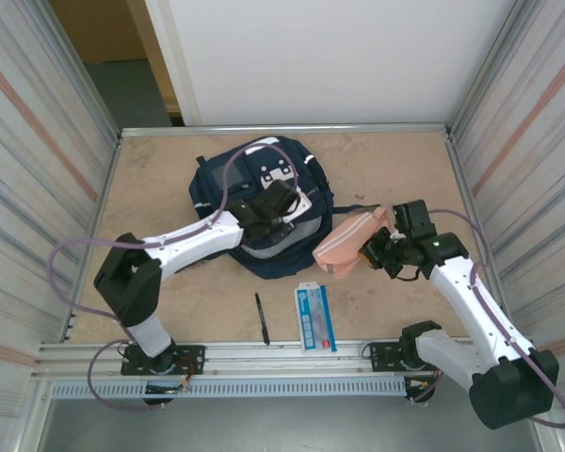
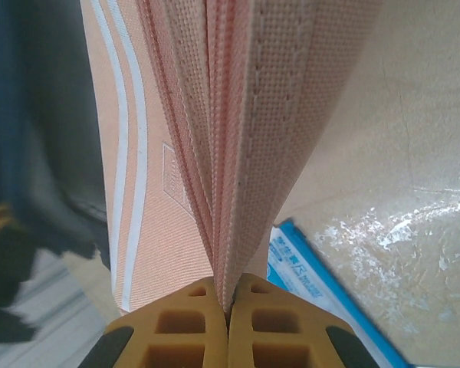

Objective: Pack the student bag

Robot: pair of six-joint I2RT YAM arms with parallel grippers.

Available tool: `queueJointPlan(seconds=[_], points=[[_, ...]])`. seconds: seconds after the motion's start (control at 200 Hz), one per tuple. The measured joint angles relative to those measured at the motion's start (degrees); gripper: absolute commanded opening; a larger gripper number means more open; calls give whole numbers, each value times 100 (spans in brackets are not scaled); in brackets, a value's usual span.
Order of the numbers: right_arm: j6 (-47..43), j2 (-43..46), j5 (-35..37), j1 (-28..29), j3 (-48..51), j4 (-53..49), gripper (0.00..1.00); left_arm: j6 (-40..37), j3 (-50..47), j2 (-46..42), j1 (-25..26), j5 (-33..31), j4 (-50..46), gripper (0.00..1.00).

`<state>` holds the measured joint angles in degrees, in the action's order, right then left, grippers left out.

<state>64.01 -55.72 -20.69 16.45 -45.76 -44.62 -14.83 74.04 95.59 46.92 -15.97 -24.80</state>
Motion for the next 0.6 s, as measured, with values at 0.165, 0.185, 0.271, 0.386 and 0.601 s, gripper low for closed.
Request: queueJointPlan(seconds=[0.165,0.185,0.271,0.386,0.601], points=[[55,-501,-170,730,42,481,0,-28,573,-319,-216,-66,-101,0],[94,-586,-197,809,42,575,0,-35,640,-332,-249,-68,-116,0],[286,-1005,-258,1117,39,1029,0,-48,793,-358,-328,-63,-168,0],[459,-1725,-201,1292,-227,1545,0,-61,813,-389,-350,70,-271,0],[791,-3021,404,1661,-1252,2671,0,101,813,-584,-662,693,-398,0]])
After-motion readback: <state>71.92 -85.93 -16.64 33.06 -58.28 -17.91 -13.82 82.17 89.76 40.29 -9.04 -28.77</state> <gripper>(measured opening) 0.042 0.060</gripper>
